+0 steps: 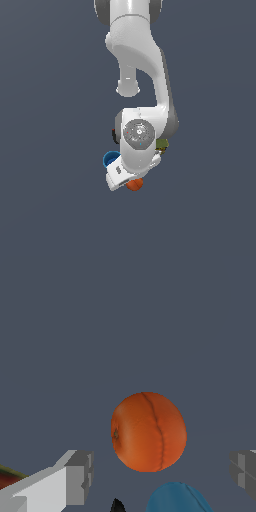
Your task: Pick up a designated object from a clutter of objects.
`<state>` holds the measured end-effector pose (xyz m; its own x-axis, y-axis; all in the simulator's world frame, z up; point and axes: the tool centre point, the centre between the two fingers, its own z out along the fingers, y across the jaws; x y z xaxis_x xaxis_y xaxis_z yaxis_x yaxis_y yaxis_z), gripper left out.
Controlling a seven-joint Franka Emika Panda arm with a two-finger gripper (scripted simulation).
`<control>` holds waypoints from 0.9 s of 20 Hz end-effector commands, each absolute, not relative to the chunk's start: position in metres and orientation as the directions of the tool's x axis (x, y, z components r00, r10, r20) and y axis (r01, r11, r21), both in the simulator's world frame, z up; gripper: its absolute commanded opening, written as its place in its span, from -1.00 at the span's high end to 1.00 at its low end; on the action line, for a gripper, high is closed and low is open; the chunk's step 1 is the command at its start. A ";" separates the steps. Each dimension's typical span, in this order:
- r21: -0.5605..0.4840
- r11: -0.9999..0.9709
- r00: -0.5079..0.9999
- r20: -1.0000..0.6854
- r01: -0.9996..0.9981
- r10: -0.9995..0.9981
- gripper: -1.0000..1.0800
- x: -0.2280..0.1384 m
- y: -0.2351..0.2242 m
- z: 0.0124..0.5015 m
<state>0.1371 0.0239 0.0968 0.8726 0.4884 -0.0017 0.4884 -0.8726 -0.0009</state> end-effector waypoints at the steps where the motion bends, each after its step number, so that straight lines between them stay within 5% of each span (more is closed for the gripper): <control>1: -0.001 -0.873 0.873 -0.001 0.489 0.489 -0.92 0.137 0.024 0.096; 17: 0.000 -0.871 0.871 0.000 0.491 0.491 -0.92 0.138 0.024 0.046; 18: 0.000 -0.871 0.871 0.000 0.491 0.491 1.00 0.138 0.024 0.046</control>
<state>0.1373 0.0242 0.0462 0.8710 0.4914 -0.0012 0.4914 -0.8710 -0.0007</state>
